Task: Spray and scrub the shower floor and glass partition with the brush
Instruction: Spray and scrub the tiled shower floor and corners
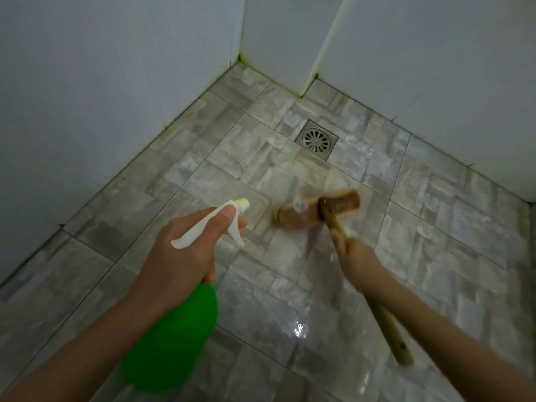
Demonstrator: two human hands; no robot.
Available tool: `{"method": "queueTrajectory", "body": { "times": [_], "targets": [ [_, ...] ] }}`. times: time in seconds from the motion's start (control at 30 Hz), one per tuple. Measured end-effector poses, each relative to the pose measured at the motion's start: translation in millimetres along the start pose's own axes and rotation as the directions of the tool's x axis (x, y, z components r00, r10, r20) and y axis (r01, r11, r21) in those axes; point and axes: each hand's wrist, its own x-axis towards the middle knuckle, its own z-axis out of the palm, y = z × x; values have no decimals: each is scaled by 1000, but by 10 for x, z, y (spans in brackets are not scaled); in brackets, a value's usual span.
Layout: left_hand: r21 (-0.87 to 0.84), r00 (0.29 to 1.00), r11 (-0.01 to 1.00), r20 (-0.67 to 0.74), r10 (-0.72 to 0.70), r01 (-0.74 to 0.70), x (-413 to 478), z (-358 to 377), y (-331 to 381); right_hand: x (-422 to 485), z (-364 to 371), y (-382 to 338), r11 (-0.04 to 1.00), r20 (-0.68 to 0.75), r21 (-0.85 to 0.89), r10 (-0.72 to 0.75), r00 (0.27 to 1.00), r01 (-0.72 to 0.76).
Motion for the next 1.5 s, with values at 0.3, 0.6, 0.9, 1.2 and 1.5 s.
{"method": "queueTrajectory", "body": {
  "times": [0.3,0.6,0.9,1.2,1.5],
  "targets": [
    [46,998,999,68,7,-10,132,86,32,182,-236,55,997,14,-44,66,998,-66],
    [50,997,998,72,-42,38,50,283,54,1039,-659,-414,1000,-56,-10,-15,998,14],
    [119,993,992,104,-58,46,-408,439,-8,-1121,147,740,991,122,-136,26,992,-9],
    [202,983,979,177,-46,10,-640,602,-68,-1174,91,1047,992,72,-124,14,997,-4],
    [242,973,970,224,-49,-7,-702,732,-26,-1720,237,1327,976,89,-45,217,972,-214]
  ]
}}
